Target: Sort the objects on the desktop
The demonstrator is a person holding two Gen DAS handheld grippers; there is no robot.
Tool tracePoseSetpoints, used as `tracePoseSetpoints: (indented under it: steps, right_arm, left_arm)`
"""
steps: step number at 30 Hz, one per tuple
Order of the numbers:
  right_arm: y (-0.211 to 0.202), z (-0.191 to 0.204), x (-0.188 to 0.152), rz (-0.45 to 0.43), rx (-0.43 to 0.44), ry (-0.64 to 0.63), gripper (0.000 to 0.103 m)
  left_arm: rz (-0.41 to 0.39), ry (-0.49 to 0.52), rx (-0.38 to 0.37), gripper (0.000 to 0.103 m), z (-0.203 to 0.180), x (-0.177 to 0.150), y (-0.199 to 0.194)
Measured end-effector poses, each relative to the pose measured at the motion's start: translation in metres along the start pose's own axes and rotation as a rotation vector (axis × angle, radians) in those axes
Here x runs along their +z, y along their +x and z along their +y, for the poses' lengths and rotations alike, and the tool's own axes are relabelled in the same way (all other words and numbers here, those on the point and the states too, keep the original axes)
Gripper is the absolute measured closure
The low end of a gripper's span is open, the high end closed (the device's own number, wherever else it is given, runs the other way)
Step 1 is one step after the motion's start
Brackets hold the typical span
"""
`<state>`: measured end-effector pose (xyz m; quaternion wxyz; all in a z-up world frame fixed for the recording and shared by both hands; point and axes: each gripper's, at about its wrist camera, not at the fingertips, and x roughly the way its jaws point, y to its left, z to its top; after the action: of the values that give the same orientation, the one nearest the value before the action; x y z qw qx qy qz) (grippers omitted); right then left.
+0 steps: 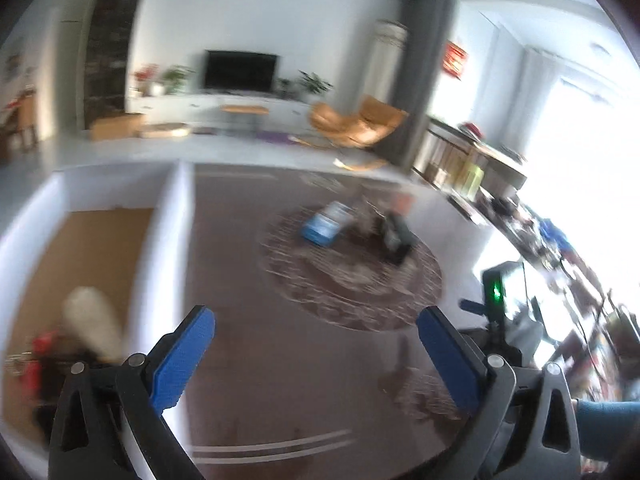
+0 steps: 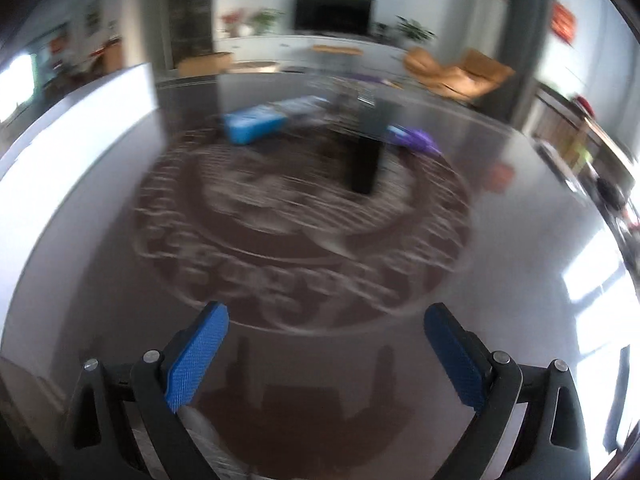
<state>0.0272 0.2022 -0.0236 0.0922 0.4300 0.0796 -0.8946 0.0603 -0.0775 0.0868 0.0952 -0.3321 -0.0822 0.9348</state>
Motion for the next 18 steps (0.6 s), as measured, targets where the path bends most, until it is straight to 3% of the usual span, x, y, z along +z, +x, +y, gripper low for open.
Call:
tracePoseSetpoints:
  steps: [4, 9, 18]
  right_arm:
    - [-0.003, -0.016, -0.005, 0.026, 0.015, 0.053, 0.004]
    - [-0.01, -0.01, -0.01, 0.017, 0.007, 0.053, 0.004]
    - [0.006, -0.013, -0.005, 0.039, 0.014, 0.105, 0.004]
  left_arm:
    - [0.086, 0.071, 0.041, 0.0, -0.025, -0.018, 0.067]
    - [0.22, 0.036, 0.099, 0.0, -0.018, -0.037, 0.135]
    - [0.25, 0.054, 0.175, 0.0, -0.025, -0.042, 0.178]
